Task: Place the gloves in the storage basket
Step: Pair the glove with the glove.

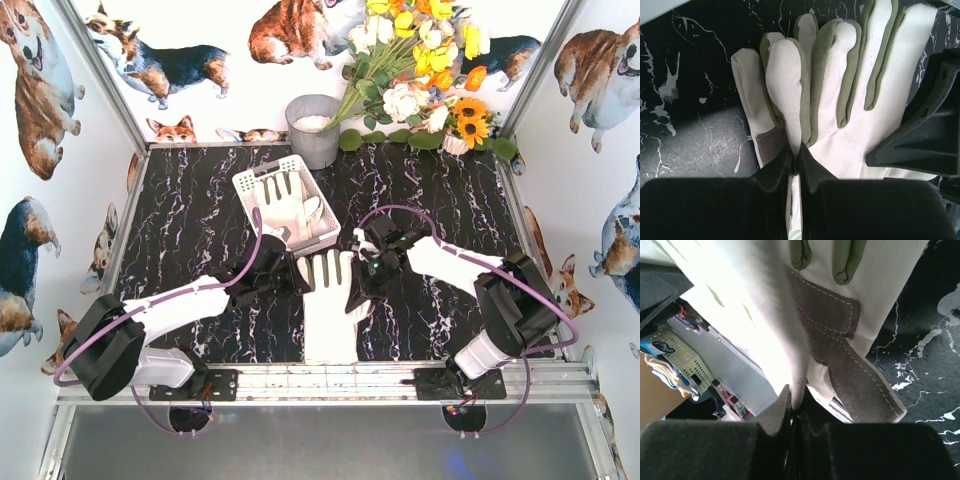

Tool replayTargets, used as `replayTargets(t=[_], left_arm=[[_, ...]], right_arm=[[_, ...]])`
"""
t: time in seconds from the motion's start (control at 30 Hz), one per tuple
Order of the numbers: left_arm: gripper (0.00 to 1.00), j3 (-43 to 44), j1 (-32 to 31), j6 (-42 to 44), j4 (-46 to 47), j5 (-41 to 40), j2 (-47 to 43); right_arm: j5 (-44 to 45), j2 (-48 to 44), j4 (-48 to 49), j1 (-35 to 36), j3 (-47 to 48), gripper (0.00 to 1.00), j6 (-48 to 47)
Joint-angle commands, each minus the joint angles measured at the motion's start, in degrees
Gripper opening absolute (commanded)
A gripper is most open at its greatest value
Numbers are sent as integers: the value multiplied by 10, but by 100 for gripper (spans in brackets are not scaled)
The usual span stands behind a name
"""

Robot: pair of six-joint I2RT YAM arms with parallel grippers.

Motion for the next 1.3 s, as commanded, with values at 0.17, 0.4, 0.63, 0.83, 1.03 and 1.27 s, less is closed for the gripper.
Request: replayTargets(t=[0.17, 0.4, 0.63, 0.83, 1.03, 1.27], left_arm=[[0, 51, 3, -15, -61, -15, -25], [0, 66, 0, -15, -125, -16, -27], [0, 55, -1, -15, -106, -21, -8], [0, 63, -3, -2, -118, -37, 15], [0, 62, -6, 4, -117, -48, 31], [0, 64, -8, 13, -112, -64, 43]], right_arm=[[13, -2, -73, 1, 38, 0, -34], [6, -13, -85, 2, 32, 0, -36], [15, 6, -62, 11, 14, 0, -24], [30, 21, -50, 18, 10, 0, -18], [43, 41, -42, 19, 4, 0, -19], [50, 56, -40, 22, 6, 0, -22]])
